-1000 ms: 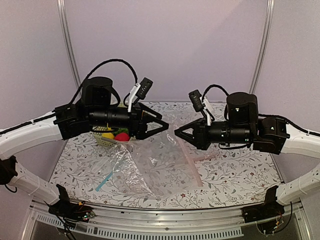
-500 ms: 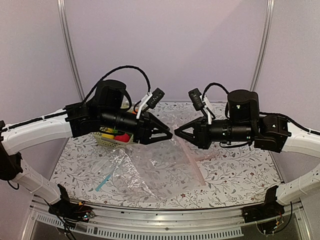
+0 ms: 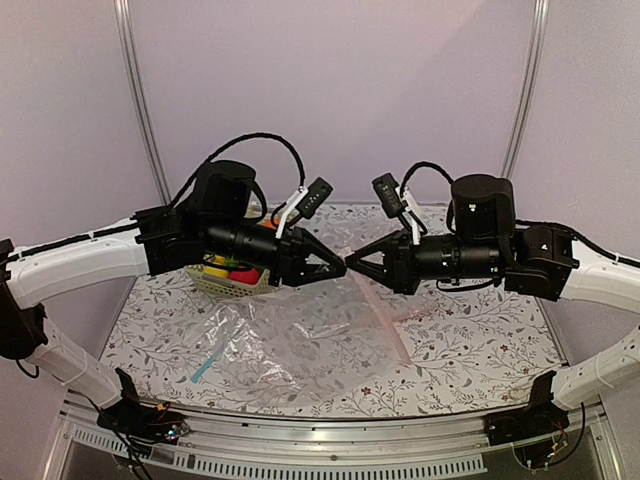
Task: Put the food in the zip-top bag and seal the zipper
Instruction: Hold the zipper food storage bag at the center of the board, then unzip the zipper from the zipper food storage bag.
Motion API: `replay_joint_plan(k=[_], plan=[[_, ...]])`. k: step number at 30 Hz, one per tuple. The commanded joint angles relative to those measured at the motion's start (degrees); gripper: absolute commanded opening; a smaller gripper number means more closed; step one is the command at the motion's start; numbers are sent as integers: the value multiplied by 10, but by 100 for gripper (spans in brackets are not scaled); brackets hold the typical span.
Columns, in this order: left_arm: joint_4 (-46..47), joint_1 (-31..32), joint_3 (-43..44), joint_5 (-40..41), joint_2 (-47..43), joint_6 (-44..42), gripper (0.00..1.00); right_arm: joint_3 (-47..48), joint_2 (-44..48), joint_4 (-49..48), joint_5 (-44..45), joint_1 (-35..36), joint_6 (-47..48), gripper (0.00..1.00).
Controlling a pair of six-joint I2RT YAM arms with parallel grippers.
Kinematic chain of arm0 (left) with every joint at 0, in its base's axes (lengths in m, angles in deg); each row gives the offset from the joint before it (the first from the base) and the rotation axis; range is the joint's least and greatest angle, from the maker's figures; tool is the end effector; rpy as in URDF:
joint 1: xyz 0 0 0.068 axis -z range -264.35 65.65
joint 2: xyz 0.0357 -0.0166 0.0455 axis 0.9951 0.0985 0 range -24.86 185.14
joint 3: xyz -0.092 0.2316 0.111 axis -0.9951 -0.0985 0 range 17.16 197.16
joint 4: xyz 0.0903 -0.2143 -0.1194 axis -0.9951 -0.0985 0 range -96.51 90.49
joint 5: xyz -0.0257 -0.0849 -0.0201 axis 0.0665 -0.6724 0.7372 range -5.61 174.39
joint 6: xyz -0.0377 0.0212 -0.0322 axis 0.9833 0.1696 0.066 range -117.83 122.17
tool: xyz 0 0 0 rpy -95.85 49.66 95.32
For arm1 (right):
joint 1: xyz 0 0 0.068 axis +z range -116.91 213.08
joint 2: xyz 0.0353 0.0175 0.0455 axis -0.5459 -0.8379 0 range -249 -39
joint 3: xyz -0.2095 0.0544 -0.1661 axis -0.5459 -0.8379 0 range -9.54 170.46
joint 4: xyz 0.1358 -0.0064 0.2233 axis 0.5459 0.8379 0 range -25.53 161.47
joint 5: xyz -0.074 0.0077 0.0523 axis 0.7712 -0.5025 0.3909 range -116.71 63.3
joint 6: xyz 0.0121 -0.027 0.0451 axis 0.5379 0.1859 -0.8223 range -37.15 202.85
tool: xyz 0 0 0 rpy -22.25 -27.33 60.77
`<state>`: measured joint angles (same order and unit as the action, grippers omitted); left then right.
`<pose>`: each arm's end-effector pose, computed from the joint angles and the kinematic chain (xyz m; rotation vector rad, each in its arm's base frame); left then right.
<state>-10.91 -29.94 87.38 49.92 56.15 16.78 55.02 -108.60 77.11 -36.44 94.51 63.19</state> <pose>0.1735 -0.2771 0.3484 1.1291 1.8293 -1.3393 0.1293 0.2499 0.3660 -0.8429 1.8543 1.0973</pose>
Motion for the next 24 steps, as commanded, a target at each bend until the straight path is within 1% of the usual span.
replay_joint_plan(k=[1, 5, 8, 14, 19, 24], plan=[[16, -6, -8, -11, -7, -1, 16, 18, -10, 8, -7, -4, 7, 11], [17, -8, -15, -1, -16, -6, 4, 16, -12, 9, -4, -5, 7, 10], [19, -10, -18, 3, -21, -6, 0, 15, -13, 11, -2, -5, 6, 10], [38, -17, -35, 17, -34, 5, 0, 12, -13, 16, 1, -6, 5, 10], [66, -36, -53, 7, -45, 26, 0, 9, -13, 17, 2, -6, 5, 10], [69, -47, -57, 6, -51, 32, 0, 8, -14, 17, 2, -7, 4, 10]])
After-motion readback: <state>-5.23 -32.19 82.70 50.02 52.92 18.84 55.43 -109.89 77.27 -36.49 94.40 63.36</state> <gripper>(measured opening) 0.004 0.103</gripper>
